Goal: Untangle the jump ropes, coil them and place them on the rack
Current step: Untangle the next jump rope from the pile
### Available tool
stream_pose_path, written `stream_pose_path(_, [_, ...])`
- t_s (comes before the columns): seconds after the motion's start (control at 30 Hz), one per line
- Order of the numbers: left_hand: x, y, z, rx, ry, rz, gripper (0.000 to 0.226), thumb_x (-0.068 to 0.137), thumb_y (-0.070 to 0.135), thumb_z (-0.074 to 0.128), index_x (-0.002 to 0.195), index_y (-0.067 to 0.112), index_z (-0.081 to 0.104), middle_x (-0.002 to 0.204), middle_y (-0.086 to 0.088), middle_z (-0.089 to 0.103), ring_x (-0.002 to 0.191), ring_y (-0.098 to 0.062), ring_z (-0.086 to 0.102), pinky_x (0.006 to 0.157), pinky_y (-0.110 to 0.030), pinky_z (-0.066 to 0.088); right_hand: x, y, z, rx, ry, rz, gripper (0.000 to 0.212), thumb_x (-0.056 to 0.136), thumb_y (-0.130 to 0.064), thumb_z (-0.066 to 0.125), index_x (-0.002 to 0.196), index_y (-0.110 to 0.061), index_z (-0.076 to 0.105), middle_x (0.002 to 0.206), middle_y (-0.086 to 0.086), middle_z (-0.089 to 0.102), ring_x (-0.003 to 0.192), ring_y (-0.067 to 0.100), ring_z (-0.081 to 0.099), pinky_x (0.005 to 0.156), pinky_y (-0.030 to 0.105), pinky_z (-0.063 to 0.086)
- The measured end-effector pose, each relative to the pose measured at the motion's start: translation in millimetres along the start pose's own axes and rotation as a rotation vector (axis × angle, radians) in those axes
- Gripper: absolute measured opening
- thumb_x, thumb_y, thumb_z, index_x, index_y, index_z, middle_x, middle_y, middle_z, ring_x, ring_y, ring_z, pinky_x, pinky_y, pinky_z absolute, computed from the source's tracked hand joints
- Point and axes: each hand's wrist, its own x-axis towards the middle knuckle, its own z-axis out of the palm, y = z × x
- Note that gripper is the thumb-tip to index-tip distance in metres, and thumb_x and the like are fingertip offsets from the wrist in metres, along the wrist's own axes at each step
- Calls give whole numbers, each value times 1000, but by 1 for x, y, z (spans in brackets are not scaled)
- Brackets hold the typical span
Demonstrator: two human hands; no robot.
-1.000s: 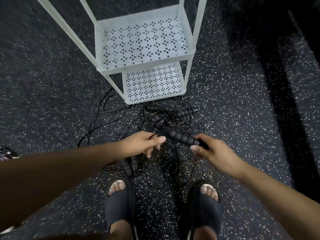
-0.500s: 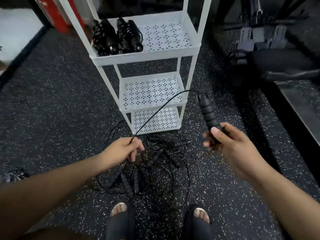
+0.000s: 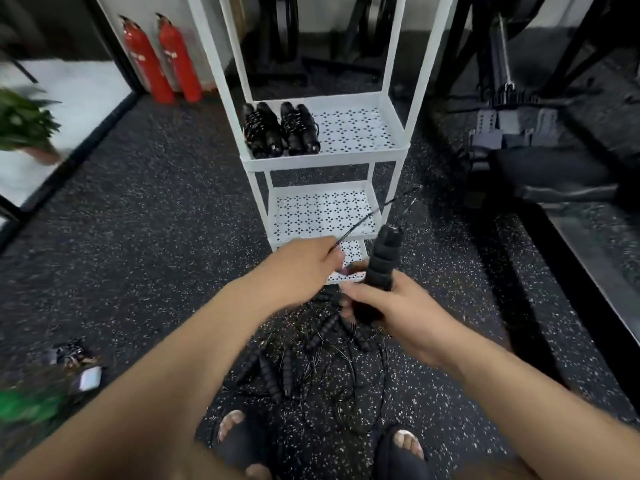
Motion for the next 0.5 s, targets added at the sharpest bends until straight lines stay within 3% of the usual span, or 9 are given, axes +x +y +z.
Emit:
stream_pose_path(0.13, [0,6,-12,33,17,-12,17,113,26,39,117,26,56,89,1,65,74,-15,60,59,-34,40,16,-18,26,181,207,-54,36,93,-29,84,118,-7,71,94,8,71,80,23,67,75,37,58])
stream_pose_path(0.27, [-9,15,-12,31,26,-37,28,111,20,41,134,19,57,83,7,57,67,-10,55,54,-29,37,24,-32,41,231,317,-51,38,85,-29,92,109,-5,75,95,12,79,84,25,69,78,43,55])
stream_pose_path(0.37, [-12,16,-12,-119,63,-4,23,108,20,46,128,28,56,86,3,64,67,-13,59,55,-32,41,24,-47,39,179,353,-118,17,89,-15,86,93,-8,71,77,7,67,66,17,57,62,35,43])
stream_pose_path(0.5, [0,10,-10,-278,67,38,14,112,28,48,112,29,63,86,-3,71,56,-5,54,47,-23,41,23,-70,19,313,369,-179,16,95,-10,77,107,-7,67,77,4,67,64,14,58,58,27,45])
